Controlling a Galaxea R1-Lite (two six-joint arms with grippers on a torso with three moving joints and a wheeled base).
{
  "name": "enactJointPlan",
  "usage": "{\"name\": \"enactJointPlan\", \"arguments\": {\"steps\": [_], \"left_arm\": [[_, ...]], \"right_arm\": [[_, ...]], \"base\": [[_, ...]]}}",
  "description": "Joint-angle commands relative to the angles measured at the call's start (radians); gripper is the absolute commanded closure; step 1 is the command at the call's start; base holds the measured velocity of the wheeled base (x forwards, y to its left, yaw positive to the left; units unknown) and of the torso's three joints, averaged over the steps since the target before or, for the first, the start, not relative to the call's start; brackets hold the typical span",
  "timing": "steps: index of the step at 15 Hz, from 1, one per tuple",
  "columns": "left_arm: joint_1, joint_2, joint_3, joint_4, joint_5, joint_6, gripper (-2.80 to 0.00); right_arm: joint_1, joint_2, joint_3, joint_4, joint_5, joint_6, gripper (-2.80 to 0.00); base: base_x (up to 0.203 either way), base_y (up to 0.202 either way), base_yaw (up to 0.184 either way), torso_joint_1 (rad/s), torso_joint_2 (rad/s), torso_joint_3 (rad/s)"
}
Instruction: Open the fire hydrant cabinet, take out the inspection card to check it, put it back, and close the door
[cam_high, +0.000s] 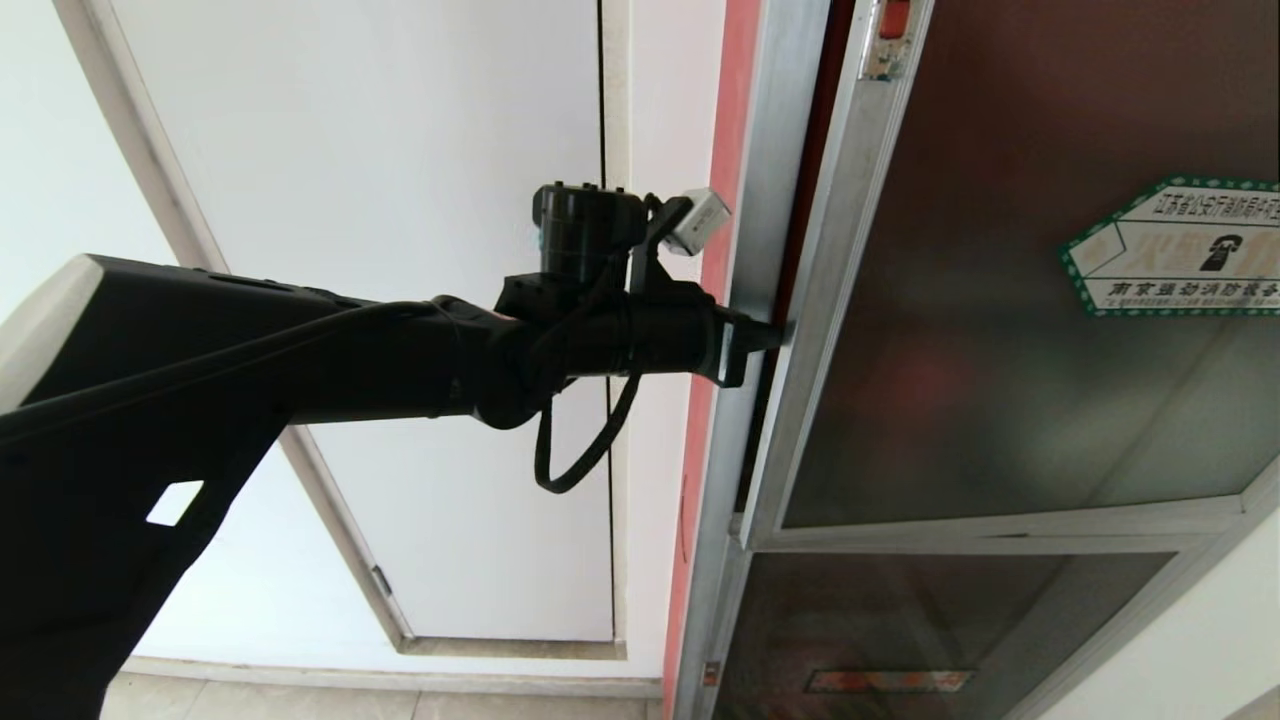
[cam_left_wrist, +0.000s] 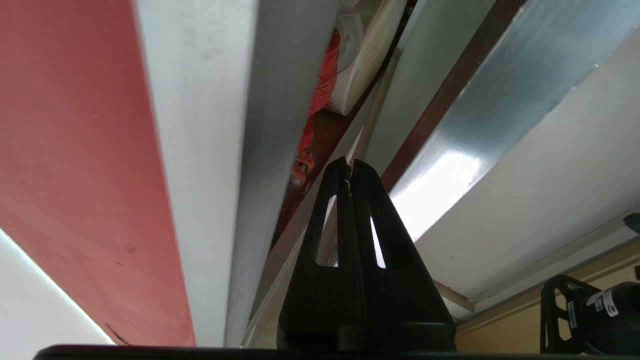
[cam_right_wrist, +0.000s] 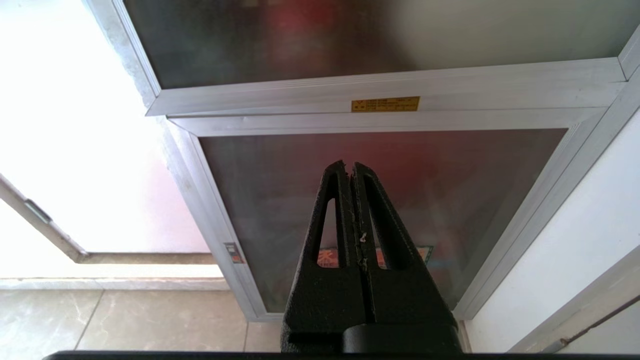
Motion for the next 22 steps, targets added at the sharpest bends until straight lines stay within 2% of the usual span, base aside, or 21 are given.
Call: {"name": "enactJointPlan", "arguments": {"steps": [1,6,12,22], "left_arm": [[-0.012,-0.013,0.006,-0.001,-0.005,-0.001,0.00],[-0.057,-0.082,0.107,-0.009,-0.005,0.000,0.00],[-0.124,-0.196,0.287,-0.011,-0.015,0.044,0.00],[-0.279,-0.206,0.339,-0.007,-0.017,0.040,0.00]], "right_arm": [[0.000,0.001,0.000,0.000,0.000,0.001,0.00],[0.000,0.000,0.000,0.000,0.000,0.001,0.00],[0.000,0.001,0.000,0.000,0.000,0.001,0.00],[0.000,0.000,0.000,0.000,0.000,0.001,0.00]], "base": [[0.000,0.000,0.000,0.000,0.00,0.000],[0.000,0.000,0.000,0.000,0.00,0.000],[0.000,0.000,0.000,0.000,0.00,0.000],[0.000,0.000,0.000,0.000,0.00,0.000]]}}
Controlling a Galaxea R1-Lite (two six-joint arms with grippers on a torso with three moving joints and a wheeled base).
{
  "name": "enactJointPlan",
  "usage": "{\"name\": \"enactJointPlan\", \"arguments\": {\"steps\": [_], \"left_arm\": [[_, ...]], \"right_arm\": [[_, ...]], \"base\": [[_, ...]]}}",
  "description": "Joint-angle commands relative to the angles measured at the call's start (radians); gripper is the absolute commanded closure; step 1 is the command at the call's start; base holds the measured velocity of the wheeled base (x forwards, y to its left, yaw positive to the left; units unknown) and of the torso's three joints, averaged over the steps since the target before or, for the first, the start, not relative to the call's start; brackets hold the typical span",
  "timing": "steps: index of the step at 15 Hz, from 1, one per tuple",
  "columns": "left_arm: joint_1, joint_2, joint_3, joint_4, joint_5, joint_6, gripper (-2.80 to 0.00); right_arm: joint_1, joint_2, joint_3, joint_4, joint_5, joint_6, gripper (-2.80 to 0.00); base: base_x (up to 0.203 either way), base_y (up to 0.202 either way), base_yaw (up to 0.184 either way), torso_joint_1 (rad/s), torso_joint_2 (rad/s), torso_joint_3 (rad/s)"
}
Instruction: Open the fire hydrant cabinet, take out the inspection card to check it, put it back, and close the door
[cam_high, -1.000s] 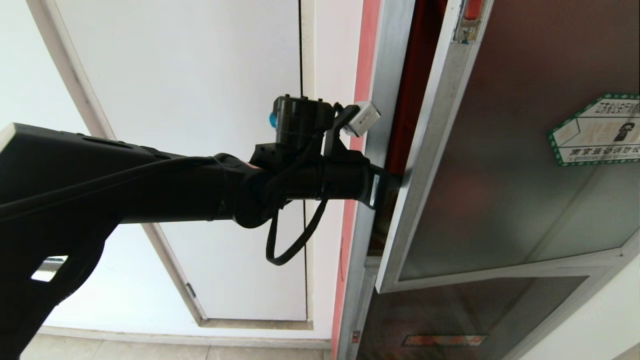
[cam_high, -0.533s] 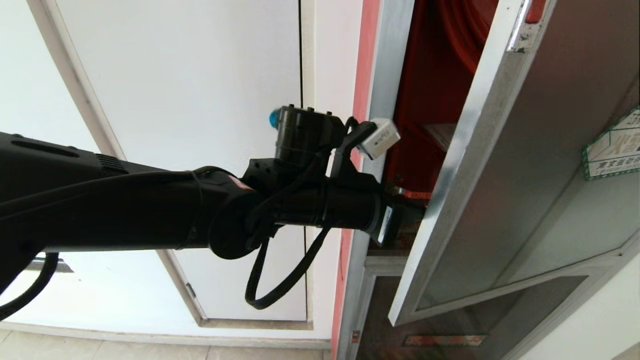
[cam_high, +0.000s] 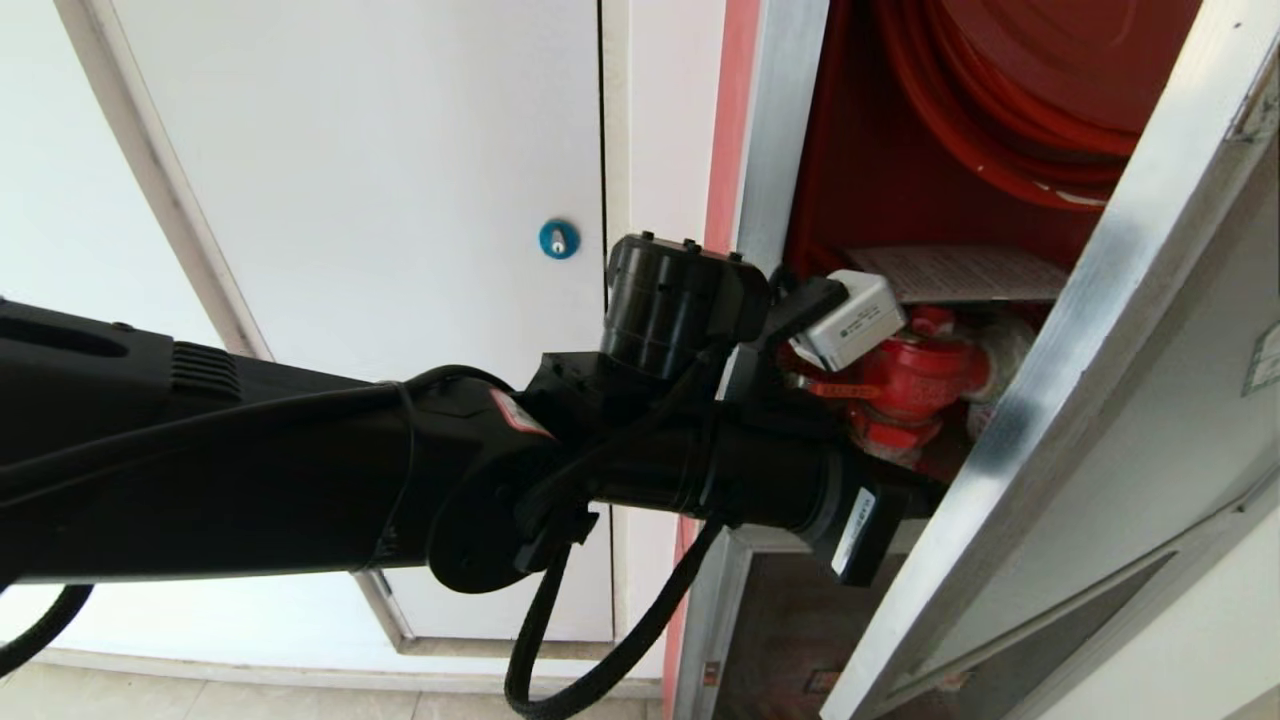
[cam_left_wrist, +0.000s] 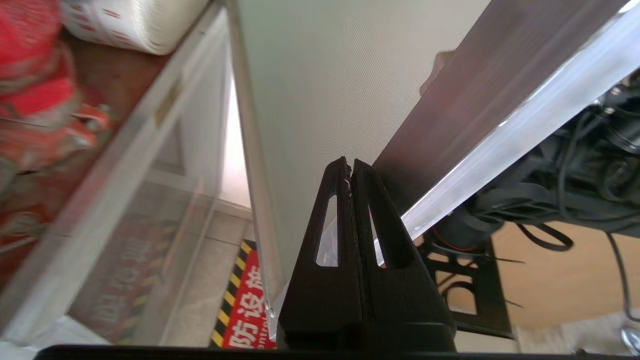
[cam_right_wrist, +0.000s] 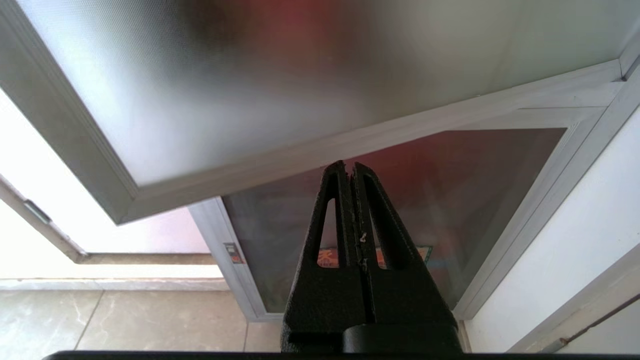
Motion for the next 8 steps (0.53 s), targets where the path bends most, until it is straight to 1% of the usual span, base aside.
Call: {"name": "enactJointPlan", "arguments": {"steps": [1,3,8], "left_arm": [[-0.025,-0.006,0.014,-0.003,-0.003,-0.001,0.00],[-0.049,-0.018,0.032,-0.003,-0.003,0.001,0.00],[-0.141,-0.059,0.064,-0.004,-0.003,0.001,0.00]], "right_arm": [[0.000,0.002,0.000,0.000,0.000,0.000,0.00],[0.000,0.000,0.000,0.000,0.000,0.000,0.00],[0.000,0.000,0.000,0.000,0.000,0.000,0.00]], "base": [[0.000,0.000,0.000,0.000,0.00,0.000],[0.000,0.000,0.000,0.000,0.00,0.000],[0.000,0.000,0.000,0.000,0.00,0.000]]}}
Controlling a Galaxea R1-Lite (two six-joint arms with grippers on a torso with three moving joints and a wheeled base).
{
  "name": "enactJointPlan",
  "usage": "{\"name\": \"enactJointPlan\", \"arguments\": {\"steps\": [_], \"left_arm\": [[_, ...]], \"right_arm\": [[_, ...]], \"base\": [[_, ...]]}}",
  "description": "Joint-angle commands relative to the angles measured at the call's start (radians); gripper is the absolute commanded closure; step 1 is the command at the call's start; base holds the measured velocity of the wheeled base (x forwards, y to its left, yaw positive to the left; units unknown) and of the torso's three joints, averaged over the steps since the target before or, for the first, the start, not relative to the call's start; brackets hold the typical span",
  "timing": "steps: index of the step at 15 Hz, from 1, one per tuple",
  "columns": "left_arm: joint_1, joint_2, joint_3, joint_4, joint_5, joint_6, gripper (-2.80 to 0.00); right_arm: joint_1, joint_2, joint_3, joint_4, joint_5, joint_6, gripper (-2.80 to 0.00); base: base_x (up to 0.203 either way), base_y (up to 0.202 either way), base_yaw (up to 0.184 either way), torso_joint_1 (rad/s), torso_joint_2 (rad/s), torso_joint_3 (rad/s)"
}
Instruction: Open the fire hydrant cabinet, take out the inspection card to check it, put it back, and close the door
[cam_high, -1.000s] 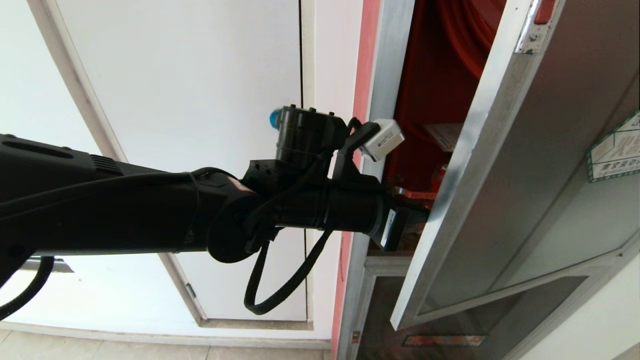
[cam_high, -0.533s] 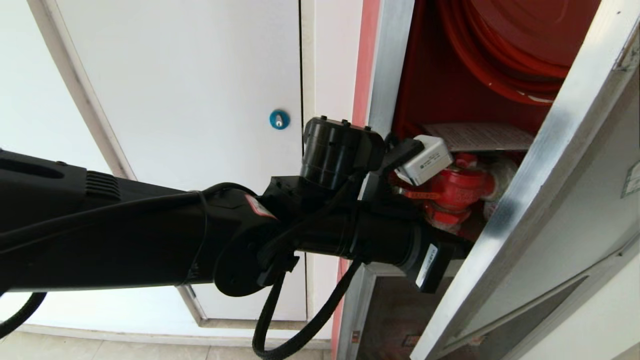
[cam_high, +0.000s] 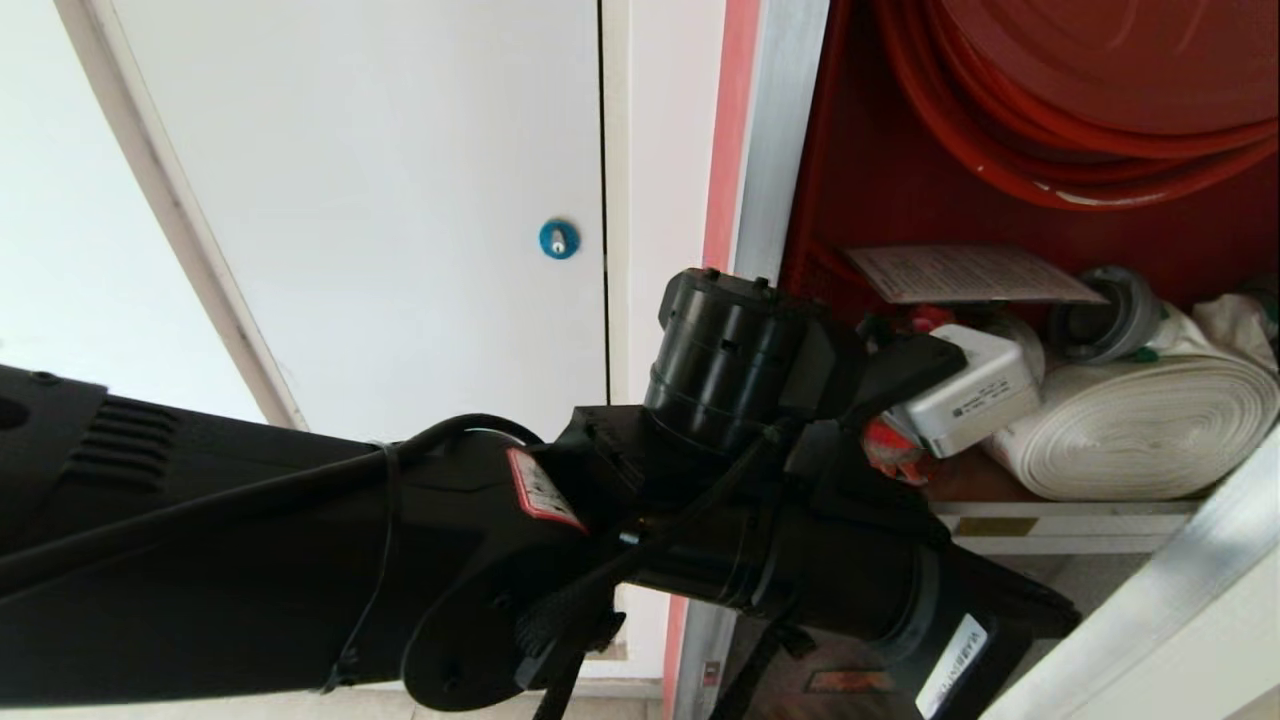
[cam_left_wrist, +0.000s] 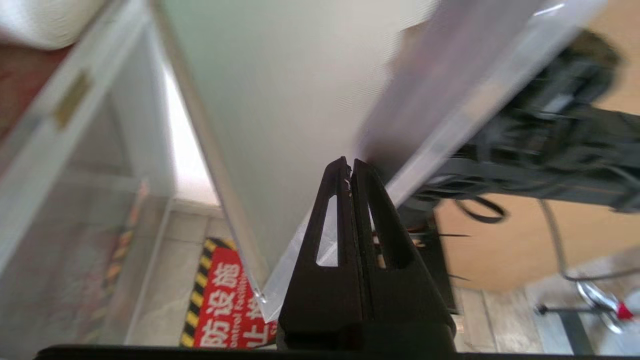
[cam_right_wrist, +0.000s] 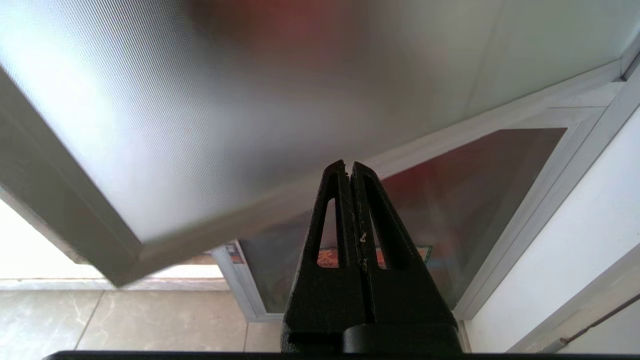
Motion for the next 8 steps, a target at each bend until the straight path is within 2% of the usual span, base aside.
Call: {"name": "enactJointPlan", "arguments": {"steps": [1,8], "left_arm": [[-0.029,-0.019,0.003,-0.003,-0.002,-0.001,0.00],[-0.116,0.021,-0.003,-0.005,0.000,0.000,0.00]], "right_arm": [[0.000,0.001,0.000,0.000,0.000,0.000,0.00],[0.000,0.000,0.000,0.000,0.000,0.000,0.00]], "base": [[0.000,0.000,0.000,0.000,0.00,0.000],[0.000,0.000,0.000,0.000,0.00,0.000]]}}
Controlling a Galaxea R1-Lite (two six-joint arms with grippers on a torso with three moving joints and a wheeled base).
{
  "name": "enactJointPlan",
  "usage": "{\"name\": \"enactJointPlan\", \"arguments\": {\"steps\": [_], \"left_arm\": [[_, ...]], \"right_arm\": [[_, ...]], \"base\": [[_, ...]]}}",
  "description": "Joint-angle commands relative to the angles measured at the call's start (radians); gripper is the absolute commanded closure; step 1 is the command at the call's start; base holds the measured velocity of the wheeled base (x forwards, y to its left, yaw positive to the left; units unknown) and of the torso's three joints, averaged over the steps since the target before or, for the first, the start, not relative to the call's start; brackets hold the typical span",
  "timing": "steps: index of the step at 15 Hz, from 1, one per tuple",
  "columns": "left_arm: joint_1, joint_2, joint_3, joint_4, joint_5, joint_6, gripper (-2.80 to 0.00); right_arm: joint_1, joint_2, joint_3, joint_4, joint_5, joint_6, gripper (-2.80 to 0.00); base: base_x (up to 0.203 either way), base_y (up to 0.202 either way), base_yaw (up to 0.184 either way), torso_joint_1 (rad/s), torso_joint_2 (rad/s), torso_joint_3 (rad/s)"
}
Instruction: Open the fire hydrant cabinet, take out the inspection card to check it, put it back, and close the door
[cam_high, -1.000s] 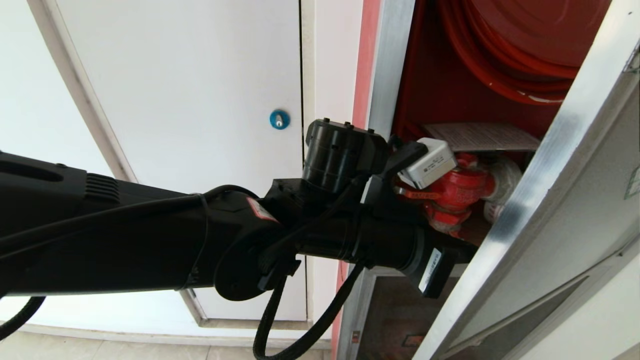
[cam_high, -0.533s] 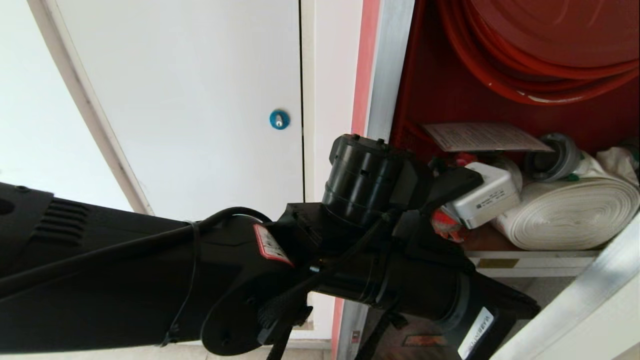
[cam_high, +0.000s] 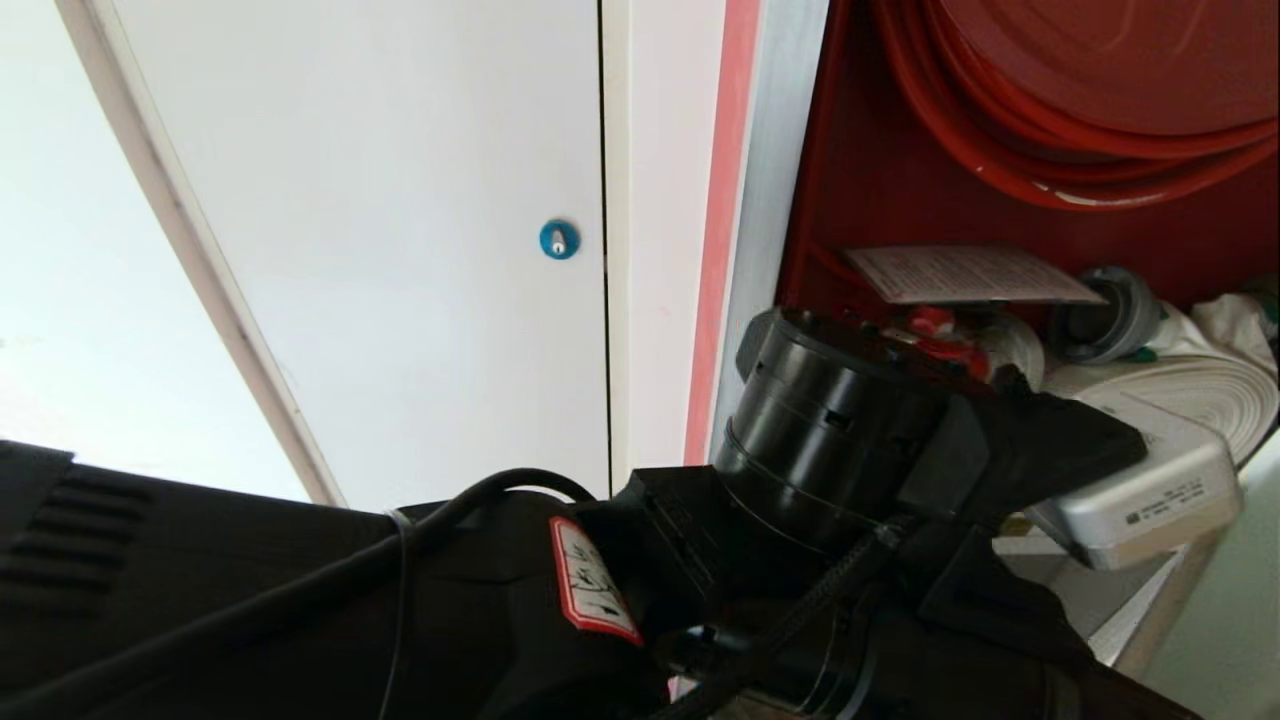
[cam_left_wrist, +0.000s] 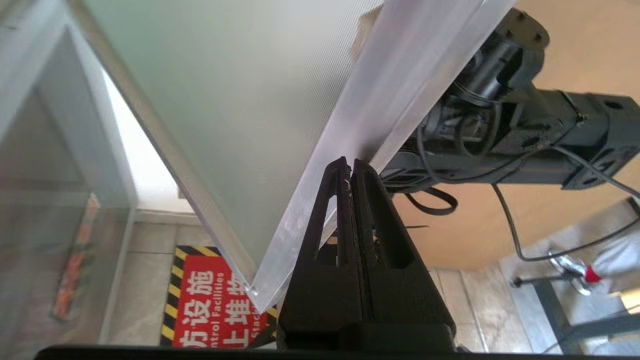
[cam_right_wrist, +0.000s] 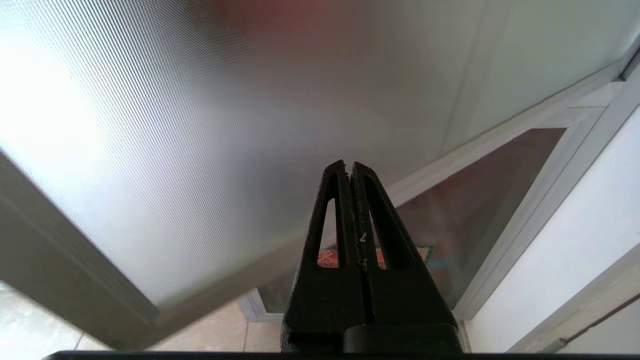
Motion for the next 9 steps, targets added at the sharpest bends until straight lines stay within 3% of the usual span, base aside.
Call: {"name": "enactJointPlan", "arguments": {"steps": [1,9], "left_arm": [[-0.012,0.024,-0.007,-0.004,-0.003,-0.001,0.00],[-0.070,0.078,-0.034,-0.003,0.003,-0.001,0.00]], "right_arm": [[0.000,0.001,0.000,0.000,0.000,0.000,0.00],[0.000,0.000,0.000,0.000,0.000,0.000,0.00]], "base": [[0.000,0.000,0.000,0.000,0.00,0.000],[0.000,0.000,0.000,0.000,0.00,0.000]]}}
